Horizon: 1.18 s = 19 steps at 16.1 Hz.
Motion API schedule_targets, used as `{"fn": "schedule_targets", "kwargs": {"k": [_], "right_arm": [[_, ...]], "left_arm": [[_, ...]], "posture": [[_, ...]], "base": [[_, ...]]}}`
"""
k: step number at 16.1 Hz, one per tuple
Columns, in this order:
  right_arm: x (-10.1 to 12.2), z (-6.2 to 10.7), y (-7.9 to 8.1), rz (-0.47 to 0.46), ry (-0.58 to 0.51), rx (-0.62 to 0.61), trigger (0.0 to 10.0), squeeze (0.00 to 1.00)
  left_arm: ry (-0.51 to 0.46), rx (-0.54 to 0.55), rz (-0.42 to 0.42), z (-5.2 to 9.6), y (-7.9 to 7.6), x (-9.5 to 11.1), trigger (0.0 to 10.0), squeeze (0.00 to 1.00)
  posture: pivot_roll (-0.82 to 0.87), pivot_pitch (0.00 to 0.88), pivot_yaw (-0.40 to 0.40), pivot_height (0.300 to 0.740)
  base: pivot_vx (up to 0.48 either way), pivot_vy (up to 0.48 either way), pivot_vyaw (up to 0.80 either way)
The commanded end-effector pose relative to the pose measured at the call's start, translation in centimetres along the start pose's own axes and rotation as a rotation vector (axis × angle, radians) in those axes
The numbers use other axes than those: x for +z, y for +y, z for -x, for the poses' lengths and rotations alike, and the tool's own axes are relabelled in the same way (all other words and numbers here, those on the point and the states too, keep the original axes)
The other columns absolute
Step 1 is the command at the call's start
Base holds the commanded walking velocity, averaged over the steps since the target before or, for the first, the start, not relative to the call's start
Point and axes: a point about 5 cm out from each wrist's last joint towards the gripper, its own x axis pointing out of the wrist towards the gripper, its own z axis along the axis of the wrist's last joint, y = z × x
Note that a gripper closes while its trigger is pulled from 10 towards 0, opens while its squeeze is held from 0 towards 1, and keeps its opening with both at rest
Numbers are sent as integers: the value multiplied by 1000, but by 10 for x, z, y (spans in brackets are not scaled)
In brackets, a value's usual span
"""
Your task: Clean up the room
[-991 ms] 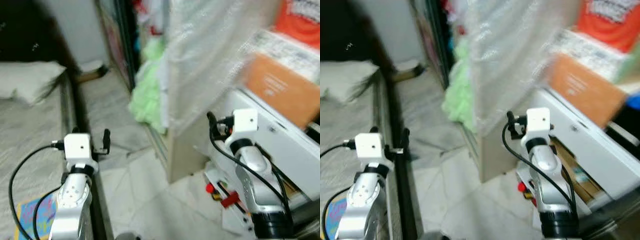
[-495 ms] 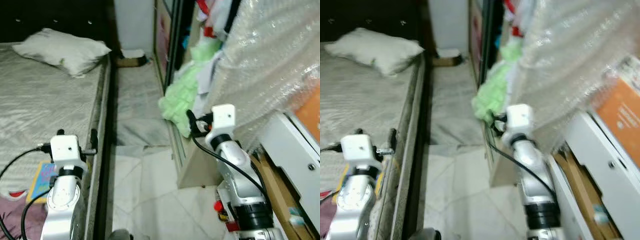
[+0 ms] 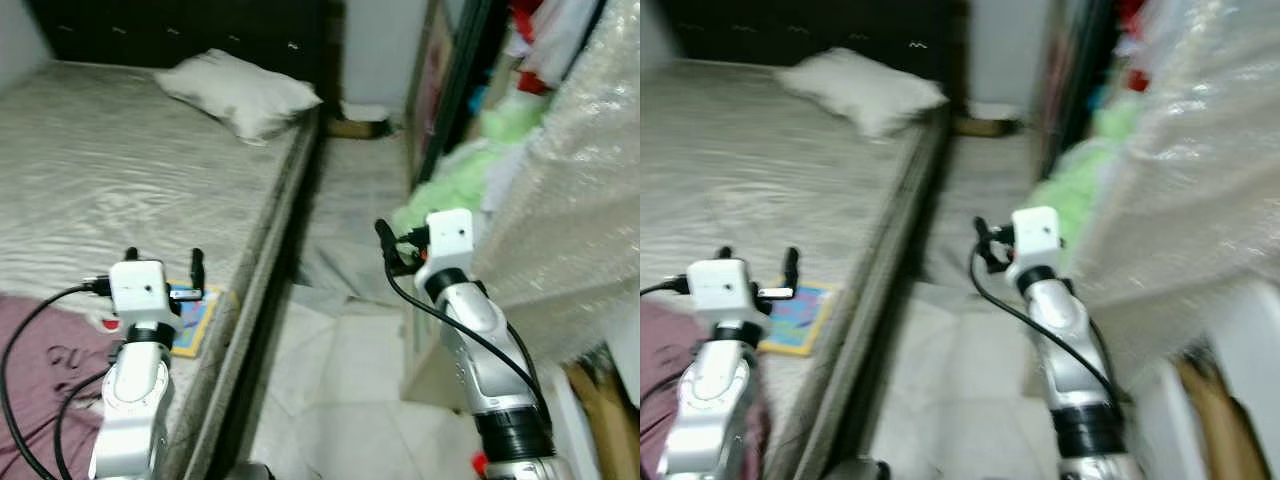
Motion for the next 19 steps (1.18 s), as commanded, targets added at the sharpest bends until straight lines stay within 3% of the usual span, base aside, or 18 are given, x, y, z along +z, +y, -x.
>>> {"fn": "schedule_targets", "kwargs": {"k": [1,19], "right_arm": [[3,0,-2,-9,-15,-15,10000,0],[5,-6,2,-23,-35,6,10000,0]], "left_arm": [[11,-16,2,-1,-2,-1,10000,0],[6,-62,11,-3,-3,1,10000,0]], "posture": [[-92,0,-20,740],[-82,0,-19,740]], "base": [[0,0,800],[0,0,800]]}}
